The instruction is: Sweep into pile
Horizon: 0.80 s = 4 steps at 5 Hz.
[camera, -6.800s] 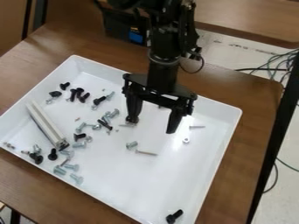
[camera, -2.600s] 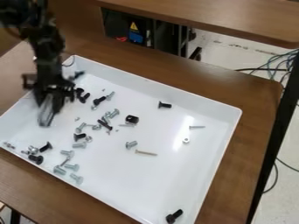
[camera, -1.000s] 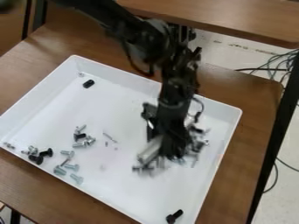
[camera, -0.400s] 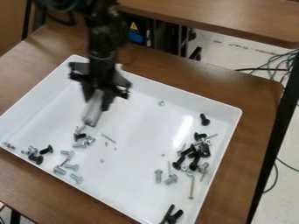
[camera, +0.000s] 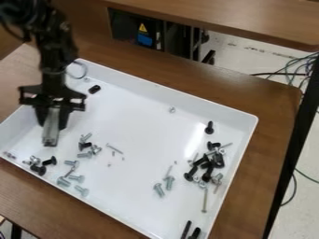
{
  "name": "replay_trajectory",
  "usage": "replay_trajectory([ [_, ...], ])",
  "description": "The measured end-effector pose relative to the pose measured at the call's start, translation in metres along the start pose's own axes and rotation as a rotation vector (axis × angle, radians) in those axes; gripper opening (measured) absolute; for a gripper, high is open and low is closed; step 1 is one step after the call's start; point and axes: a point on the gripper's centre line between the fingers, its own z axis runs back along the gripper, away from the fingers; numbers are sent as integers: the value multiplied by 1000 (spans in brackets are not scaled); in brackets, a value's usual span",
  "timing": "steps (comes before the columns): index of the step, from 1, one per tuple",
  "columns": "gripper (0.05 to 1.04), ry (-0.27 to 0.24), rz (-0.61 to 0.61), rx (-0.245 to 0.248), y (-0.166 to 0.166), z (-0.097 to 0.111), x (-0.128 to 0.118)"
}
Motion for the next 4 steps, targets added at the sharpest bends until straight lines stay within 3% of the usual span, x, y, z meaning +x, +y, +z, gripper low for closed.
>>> replay_trajectory([
  [1,362,45,6,-38,10,-24,13],
  [2,362,23,-41,-74,4,-22,34],
  [4,362,-15,-177,-35,-6,-14,69],
])
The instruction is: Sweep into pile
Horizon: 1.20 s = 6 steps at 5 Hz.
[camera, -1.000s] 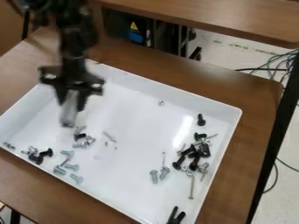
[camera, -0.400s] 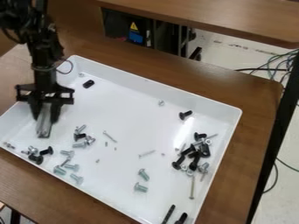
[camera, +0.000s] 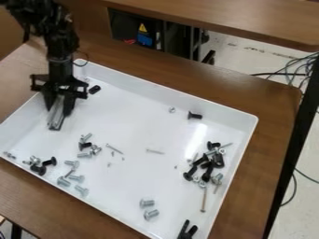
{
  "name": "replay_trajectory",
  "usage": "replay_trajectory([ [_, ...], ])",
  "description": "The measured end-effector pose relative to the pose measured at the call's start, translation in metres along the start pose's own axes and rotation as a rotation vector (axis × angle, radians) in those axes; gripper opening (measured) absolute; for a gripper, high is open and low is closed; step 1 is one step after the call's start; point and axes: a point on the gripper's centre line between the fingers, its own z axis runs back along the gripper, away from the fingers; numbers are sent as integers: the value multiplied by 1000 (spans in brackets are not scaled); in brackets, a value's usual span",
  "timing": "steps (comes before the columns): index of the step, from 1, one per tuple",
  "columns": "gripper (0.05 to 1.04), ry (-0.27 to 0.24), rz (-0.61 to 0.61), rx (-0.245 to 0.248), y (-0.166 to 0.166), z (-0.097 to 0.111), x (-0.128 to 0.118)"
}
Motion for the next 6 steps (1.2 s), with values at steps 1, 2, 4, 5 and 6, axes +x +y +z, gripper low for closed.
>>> replay_trajectory([
  [1,362,-8,-116,45,-6,4,21],
  [2,362,-17,-316,133,-21,5,27],
  [4,362,-78,-553,127,-70,9,7],
  [5,362,-75,-643,104,-115,14,-19],
  [6,362,-83,-695,46,-153,19,-44],
])
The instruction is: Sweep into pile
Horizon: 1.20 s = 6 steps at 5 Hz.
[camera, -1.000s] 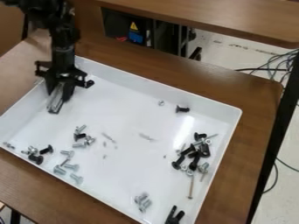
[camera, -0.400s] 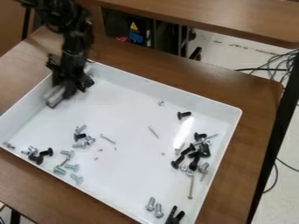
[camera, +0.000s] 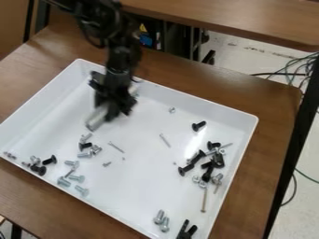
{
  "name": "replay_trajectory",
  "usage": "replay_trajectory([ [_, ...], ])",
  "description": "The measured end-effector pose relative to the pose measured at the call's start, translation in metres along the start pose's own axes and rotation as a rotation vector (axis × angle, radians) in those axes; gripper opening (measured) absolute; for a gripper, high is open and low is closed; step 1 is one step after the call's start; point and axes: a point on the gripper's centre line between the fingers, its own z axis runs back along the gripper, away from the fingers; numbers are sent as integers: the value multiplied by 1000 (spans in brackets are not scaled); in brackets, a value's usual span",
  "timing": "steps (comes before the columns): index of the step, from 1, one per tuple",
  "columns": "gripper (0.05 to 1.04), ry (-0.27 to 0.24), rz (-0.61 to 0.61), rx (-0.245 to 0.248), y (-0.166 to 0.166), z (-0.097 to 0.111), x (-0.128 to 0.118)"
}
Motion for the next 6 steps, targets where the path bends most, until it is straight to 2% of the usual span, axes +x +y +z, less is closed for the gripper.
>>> replay_trajectory([
  [2,362,-3,-91,-62,-87,22,6],
  [3,362,-45,-107,-73,-95,39,-4],
  [4,362,-102,-42,-42,-68,60,-11],
  [5,362,-76,49,2,-15,59,-23],
  [6,362,-28,63,93,31,61,-36],
])
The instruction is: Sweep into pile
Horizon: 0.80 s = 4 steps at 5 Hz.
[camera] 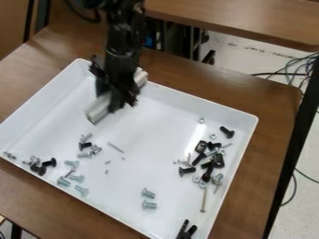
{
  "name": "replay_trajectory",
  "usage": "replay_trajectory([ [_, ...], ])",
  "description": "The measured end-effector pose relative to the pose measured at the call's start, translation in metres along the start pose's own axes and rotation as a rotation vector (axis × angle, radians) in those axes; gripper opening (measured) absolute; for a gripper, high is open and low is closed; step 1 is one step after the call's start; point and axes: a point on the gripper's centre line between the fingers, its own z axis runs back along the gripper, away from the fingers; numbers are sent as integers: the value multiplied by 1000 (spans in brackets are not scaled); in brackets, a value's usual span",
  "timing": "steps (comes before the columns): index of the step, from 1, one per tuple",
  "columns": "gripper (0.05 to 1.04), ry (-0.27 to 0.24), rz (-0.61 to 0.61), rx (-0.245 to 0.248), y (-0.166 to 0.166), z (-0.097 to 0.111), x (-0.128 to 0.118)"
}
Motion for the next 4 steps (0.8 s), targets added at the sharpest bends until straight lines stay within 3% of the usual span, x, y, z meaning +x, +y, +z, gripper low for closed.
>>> replay_trajectory([
  [1,362,-4,23,-15,34,-22,-16],
  [2,362,6,84,-79,72,-74,-59],
  [3,362,-37,110,-88,97,-97,-82],
  [4,362,-54,125,-96,90,-102,-93],
])
